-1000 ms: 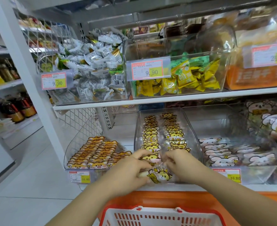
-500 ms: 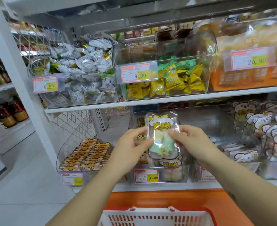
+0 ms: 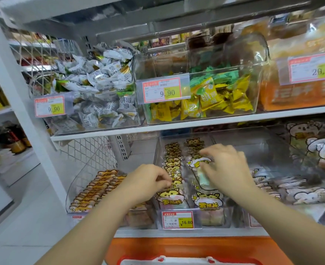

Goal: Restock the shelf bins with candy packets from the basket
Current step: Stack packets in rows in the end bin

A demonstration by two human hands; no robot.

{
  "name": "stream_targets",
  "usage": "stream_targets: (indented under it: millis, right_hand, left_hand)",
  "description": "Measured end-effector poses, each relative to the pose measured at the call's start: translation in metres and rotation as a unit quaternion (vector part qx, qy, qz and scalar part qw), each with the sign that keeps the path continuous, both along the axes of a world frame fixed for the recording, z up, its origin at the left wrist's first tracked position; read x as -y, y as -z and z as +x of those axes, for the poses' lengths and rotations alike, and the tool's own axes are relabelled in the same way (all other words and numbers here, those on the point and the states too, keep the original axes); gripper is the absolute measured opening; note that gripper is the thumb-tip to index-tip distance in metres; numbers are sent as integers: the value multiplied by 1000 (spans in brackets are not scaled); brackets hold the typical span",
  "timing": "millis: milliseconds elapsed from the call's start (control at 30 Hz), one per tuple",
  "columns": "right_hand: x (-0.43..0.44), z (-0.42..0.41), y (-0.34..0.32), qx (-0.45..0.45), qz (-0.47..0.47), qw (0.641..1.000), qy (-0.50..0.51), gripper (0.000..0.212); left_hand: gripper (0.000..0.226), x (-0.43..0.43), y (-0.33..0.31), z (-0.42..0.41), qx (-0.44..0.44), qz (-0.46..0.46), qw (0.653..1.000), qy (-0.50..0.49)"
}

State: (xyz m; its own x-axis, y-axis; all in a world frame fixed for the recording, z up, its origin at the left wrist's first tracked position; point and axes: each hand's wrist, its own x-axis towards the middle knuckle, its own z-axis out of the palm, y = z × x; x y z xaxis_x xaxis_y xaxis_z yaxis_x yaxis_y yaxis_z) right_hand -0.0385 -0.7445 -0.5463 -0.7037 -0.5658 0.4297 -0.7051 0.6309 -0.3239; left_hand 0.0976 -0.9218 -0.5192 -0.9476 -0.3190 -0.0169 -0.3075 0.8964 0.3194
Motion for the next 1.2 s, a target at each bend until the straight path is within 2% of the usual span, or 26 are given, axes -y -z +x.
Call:
stream_targets:
  millis: [100, 167, 233, 300, 367, 500, 633, 700, 767, 867, 900, 1000, 1133, 1200]
  right_hand:
    - [21, 17, -3, 45, 33, 987, -153, 22]
    - [32, 14, -3, 48, 114, 975, -182, 21]
    - [38, 7, -7, 74, 168, 962, -201, 19]
    - [42, 3, -10, 96, 206, 950, -216, 16]
    - [47, 2, -7, 74, 234, 944, -222, 14]
    - [52, 0, 6, 28, 216, 952, -214, 13]
    - [49, -6, 9, 35, 193, 957, -215, 8]
    - [50, -7, 13, 27, 206, 957, -204, 23]
    - [53, -6, 18, 6, 240, 951, -195, 32]
    - [56, -5, 19, -36, 263, 946, -184, 11]
    - [57, -5, 19, -35, 261, 947, -185, 11]
    - [57, -6, 23, -25, 255, 948, -188, 31]
    - [51, -5, 22, -17, 232, 955, -184, 17]
    - [50, -5, 20, -3, 231, 956, -179, 16]
  left_hand:
    - [37, -2, 1, 10, 2, 34, 999, 33]
    - [41, -4, 7, 14, 52, -41, 995, 68]
    - [32, -6, 13, 12, 71, -125, 986, 87]
    - [23, -9, 16, 6, 81, -164, 978, 99]
    - [25, -12, 21, 0, 93, -182, 973, 109]
    - [28, -12, 24, -6, 118, -163, 972, 123]
    - [23, -10, 15, -13, 174, -73, 972, 143]
    - [27, -9, 10, -20, 205, -52, 966, 148]
    - [32, -13, 7, -26, 231, -65, 957, 161]
    - [35, -23, 10, -28, 249, -98, 946, 185]
    - [36, -26, 11, -28, 251, -104, 944, 186]
    - [38, -29, 15, -29, 261, -115, 943, 173]
    - [39, -31, 15, -38, 301, -143, 929, 160]
    - [40, -32, 17, -42, 320, -168, 919, 155]
